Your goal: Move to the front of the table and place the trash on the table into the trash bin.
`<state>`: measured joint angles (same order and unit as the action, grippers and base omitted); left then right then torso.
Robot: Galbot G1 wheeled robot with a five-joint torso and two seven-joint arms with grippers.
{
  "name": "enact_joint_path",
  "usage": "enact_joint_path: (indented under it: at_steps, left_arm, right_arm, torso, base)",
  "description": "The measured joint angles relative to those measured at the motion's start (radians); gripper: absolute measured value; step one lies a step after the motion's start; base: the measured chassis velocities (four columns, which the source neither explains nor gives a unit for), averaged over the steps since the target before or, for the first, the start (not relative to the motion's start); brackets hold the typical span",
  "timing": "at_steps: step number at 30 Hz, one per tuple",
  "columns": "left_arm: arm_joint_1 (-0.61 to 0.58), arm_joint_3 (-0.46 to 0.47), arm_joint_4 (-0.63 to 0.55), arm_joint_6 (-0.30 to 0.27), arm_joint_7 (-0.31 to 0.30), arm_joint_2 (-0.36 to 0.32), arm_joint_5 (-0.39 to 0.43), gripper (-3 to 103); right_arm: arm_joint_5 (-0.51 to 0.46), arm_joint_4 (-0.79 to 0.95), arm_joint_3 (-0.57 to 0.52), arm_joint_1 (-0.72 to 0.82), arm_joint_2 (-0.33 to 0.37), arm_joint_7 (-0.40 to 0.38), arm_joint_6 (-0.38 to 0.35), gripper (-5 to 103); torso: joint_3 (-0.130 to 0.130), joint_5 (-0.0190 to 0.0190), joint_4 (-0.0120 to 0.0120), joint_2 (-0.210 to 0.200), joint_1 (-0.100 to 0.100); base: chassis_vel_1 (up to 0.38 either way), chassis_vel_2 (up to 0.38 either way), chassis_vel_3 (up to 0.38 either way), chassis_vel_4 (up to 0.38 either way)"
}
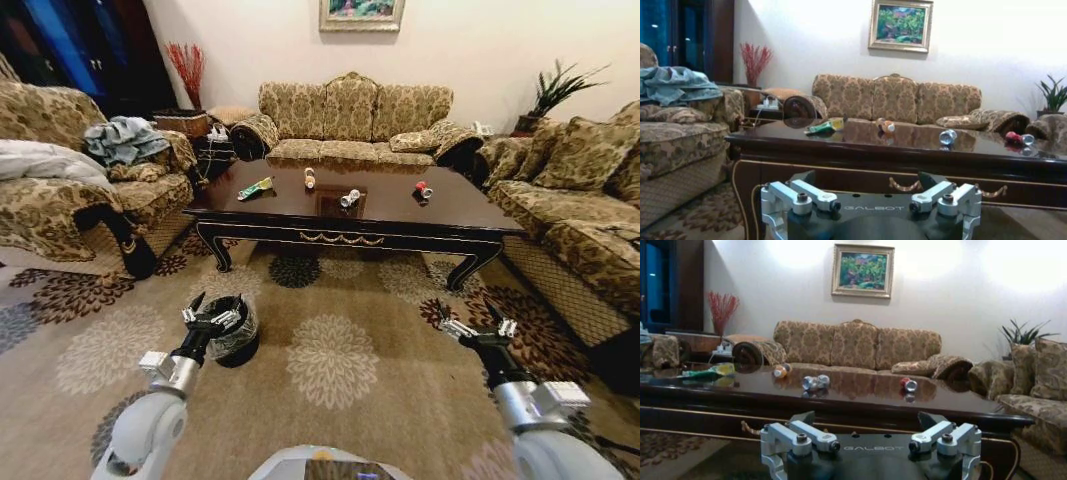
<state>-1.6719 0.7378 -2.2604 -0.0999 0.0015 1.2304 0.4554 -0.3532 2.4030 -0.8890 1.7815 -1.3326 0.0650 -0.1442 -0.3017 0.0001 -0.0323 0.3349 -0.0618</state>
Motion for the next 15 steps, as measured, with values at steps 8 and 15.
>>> enact_joint_path:
  at_steps: [8,15]
  left_arm:
    - [-0.009,0.014,-0.079,-0.038,-0.082,0.031,-0.042,100]
    - [-0.044,0.026,-0.146,-0.042,-0.092,0.092,-0.087,100]
  right_arm:
    - [-0.010,-0.019,-0.008,0.001,0.019,-0.016,0.000,100]
    - [-0.045,-0.062,0.004,-0.038,0.084,-0.016,0.010,100]
  torso:
    - [0.000,0.0000,0.0002,0.000,0.000]
    - [0.000,0.0001,-0.0001,0.000,0.000]
  base:
    - [0.000,0.000,0.000,0.000]
    - [0.000,0.000,0.000,0.000]
